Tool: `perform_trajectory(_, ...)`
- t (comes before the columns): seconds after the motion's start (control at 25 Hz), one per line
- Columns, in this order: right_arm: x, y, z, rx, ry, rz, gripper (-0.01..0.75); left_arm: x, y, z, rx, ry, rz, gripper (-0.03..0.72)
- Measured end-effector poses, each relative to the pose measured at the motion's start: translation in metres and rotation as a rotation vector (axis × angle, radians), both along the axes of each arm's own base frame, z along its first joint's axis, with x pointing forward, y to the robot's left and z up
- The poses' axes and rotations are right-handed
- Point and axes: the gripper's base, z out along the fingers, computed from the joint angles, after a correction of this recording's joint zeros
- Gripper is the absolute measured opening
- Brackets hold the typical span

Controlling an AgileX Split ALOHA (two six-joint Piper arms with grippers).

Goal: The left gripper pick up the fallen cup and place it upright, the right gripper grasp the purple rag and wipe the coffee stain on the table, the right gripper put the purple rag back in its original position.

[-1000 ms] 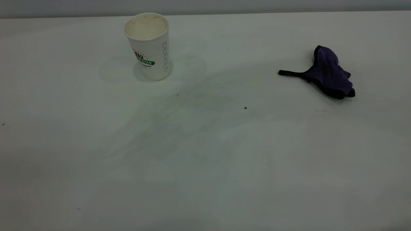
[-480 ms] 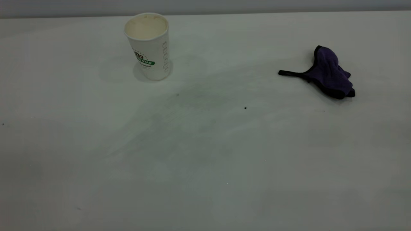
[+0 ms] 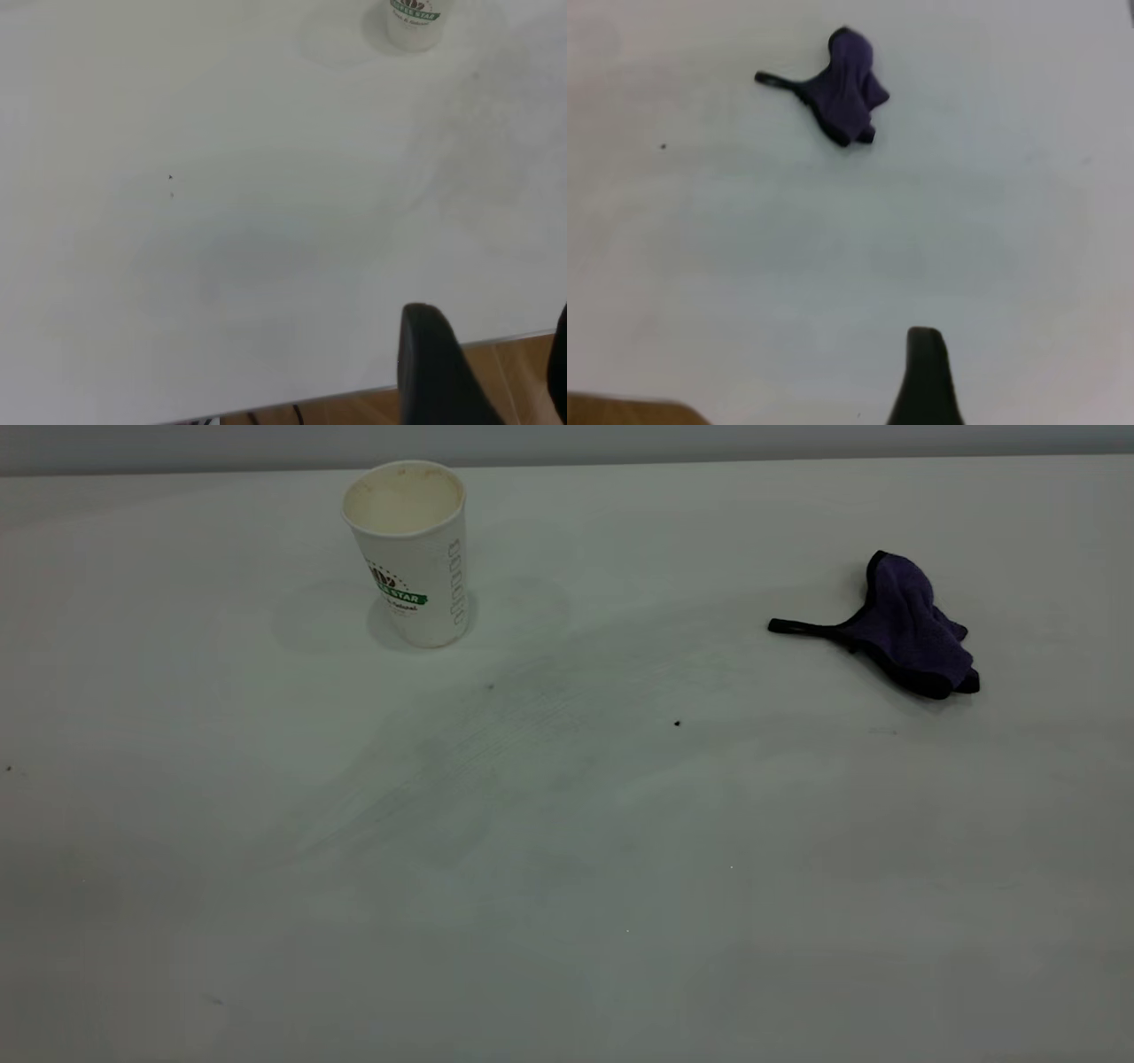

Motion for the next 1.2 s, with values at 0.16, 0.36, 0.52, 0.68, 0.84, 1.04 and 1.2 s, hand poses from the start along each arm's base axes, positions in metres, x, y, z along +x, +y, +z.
perform_trajectory(0.16, -0.0011, -0.0004, 0.0, -0.005, -0.009, -0.003, 0.625, 0.0, 0.0, 0.0, 0.0, 0.0, 0.0, 0.382)
perform_trajectory(0.36, -0.006, -0.0005, -0.0001, -0.005, -0.044, -0.005, 0.616, 0.0, 0.0, 0.0, 0.0, 0.0, 0.0, 0.382)
perform_trajectory(0.52, -0.006, -0.0007, -0.0001, -0.006, -0.044, -0.006, 0.607, 0.0, 0.0, 0.0, 0.001, 0.0, -0.001, 0.382)
perform_trajectory(0.68, -0.006, -0.0007, -0.0001, -0.006, -0.044, -0.006, 0.585, 0.0, 0.0, 0.0, 0.001, 0.0, -0.001, 0.382)
perform_trajectory(0.84, -0.006, -0.0007, -0.0001, -0.007, -0.044, -0.006, 0.555, 0.0, 0.0, 0.0, 0.0, 0.0, 0.0, 0.382)
perform_trajectory(1.04, -0.006, -0.0007, -0.0001, -0.007, -0.044, -0.006, 0.512, 0.0, 0.0, 0.0, 0.0, 0.0, 0.0, 0.382)
perform_trajectory(1.2, -0.006, -0.0007, -0.0001, -0.007, -0.044, -0.006, 0.476, 0.0, 0.0, 0.0, 0.0, 0.0, 0.0, 0.382)
